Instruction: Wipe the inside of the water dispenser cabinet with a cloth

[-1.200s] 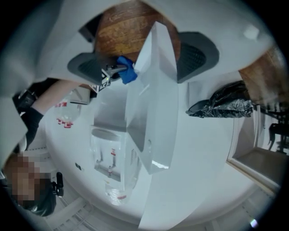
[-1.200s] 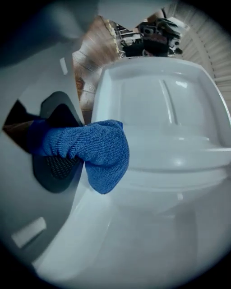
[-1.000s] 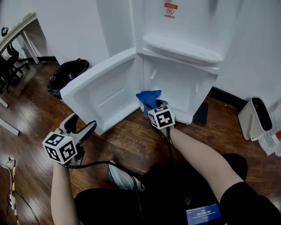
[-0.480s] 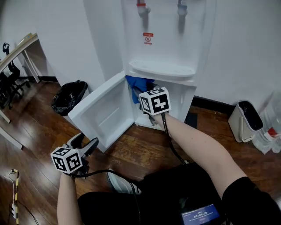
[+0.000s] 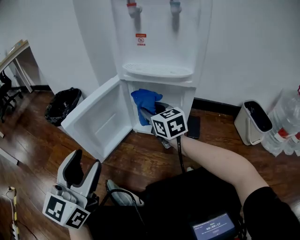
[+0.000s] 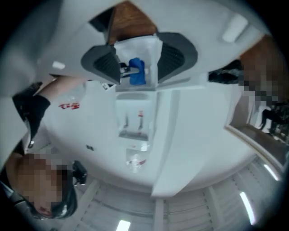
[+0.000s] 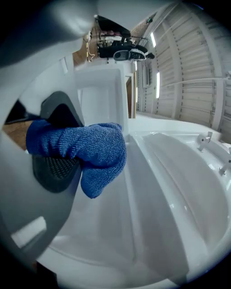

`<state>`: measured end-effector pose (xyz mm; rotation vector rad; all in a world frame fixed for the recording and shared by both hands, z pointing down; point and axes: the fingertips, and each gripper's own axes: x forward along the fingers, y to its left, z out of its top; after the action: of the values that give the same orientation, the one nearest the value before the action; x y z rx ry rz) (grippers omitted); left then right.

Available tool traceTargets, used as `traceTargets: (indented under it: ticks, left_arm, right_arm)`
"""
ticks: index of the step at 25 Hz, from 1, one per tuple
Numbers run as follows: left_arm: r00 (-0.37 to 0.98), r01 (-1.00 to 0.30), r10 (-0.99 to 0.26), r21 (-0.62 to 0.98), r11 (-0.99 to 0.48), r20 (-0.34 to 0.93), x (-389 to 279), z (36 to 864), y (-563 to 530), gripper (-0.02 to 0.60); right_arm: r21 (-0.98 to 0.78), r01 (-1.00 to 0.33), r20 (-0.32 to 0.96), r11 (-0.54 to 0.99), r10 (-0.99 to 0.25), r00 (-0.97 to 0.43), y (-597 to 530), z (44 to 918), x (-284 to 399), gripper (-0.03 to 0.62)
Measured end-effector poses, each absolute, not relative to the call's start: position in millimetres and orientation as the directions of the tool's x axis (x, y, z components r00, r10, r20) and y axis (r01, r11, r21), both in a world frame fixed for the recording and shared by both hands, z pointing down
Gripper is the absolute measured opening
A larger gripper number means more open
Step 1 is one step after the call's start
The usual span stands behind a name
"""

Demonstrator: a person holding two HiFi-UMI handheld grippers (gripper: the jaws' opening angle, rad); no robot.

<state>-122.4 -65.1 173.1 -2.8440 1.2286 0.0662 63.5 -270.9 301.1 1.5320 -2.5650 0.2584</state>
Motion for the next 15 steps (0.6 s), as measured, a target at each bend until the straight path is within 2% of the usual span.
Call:
traceTargets:
  ticks: [3,7,8,11,15]
  left_arm:
    - [0.830,-0.558,-0.558,-0.068,-0.827,-0.024,-51.9,173.5,-66.3,0.261]
    - [0.896,-0.438,-0.434,0.029,-0.898,0.088,8.6,197.3,-123.6,0.266]
    - [0.908,-0.415,-0.408,0.068,-0.907,0.094,18.6,202.3,-141.0,0.285]
    - [0.941,-0.339,-0.333,0.202,-0.919,0.066,43.1,215.9,-177.6,0.332]
    - [0.954,-0.289,-0.298,0.296,-0.910,0.015,60.4,243.4,-189.5,0.344]
  right_arm:
    - [-0.097,-0.821,0.188,0.562,-0.800,-0.570,-231.9,284.7,55.1,0.143]
    - [-0.041,-0.742,0.138,0.669,-0.731,-0.668,-191.7,248.4,52.4,0.143]
    - [-0.007,-0.726,0.132,0.688,-0.719,-0.682,-186.9,242.8,54.5,0.143]
    - [0.077,-0.703,0.130,0.707,-0.706,-0.696,-184.0,244.0,65.5,0.144]
    - [-0.007,-0.703,0.125,0.711,-0.697,-0.706,-194.7,273.9,74.5,0.143]
